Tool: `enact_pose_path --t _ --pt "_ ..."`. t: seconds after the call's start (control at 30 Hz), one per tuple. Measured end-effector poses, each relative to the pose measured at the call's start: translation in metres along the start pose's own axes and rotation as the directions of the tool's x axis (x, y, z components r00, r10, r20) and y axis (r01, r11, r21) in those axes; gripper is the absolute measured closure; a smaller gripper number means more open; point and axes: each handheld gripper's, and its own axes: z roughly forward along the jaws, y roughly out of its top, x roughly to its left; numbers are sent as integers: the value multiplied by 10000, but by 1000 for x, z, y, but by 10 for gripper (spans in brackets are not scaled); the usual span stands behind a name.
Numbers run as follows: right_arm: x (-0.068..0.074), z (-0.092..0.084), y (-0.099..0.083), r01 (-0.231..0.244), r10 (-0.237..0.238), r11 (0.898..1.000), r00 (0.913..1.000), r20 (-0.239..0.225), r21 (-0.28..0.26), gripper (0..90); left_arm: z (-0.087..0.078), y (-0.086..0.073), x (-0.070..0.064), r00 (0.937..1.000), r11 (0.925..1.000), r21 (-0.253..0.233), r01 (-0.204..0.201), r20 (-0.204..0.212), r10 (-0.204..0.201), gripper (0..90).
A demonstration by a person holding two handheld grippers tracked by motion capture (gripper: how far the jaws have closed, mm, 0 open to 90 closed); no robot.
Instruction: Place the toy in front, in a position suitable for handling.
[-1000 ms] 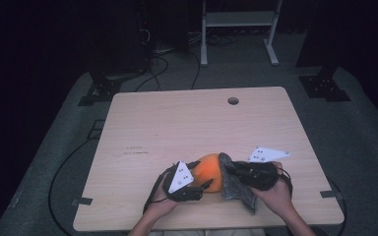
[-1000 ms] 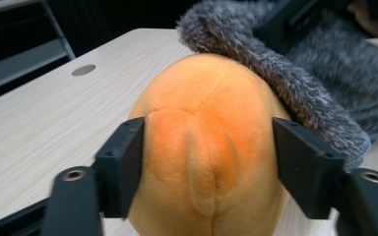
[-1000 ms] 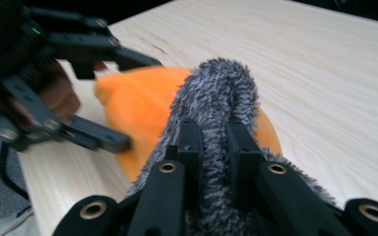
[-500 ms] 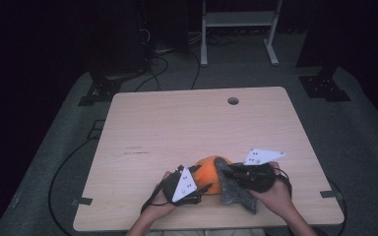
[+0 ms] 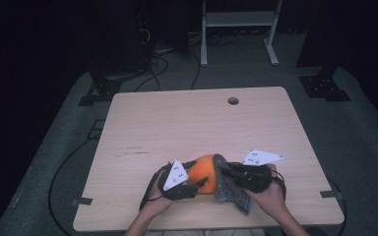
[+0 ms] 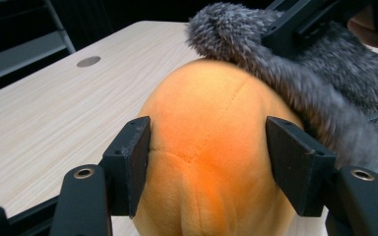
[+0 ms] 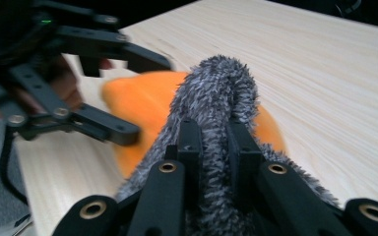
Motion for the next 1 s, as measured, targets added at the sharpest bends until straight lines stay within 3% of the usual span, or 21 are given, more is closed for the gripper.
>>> enact_pose_path --t 0.07,0.23,0.3,0.47,0.7,0.83,0.97,1.0 --pt "-14 -1 -6 -542 538 9984 9983 226 180 787 -1 -1 2 10000 10000 28 80 4 -80 362" --pt "-18 -4 -8 -785 776 9967 9961 432 205 788 -2 -3 2 10000 10000 4 56 -39 -56 366" --pt "-11 -5 -3 -584 589 9981 9979 266 -172 788 -2 -4 3 9999 9999 -21 121 -19 -121 366" --pt "-2 -2 0 -318 323 9986 9994 116 -432 787 -2 -5 3 9999 9999 -23 123 -22 -123 368" --pt "-20 -1 -7 -1019 1026 9946 9942 336 -215 787 -2 -5 3 10000 10000 -9 38 53 -37 372" --pt "-13 -4 -2 -945 951 9939 9954 73 -562 787 -2 -5 2 9999 10000 -17 7 100 -7 386" --pt "-8 -2 3 -601 599 9961 9982 -43 -640 784 -2 -4 1 9987 10000 61 -49 503 46 401" --pt "-11 2 0 -767 761 9965 9969 -183 -319 784 -2 -2 1 9976 9999 73 -104 679 98 392"
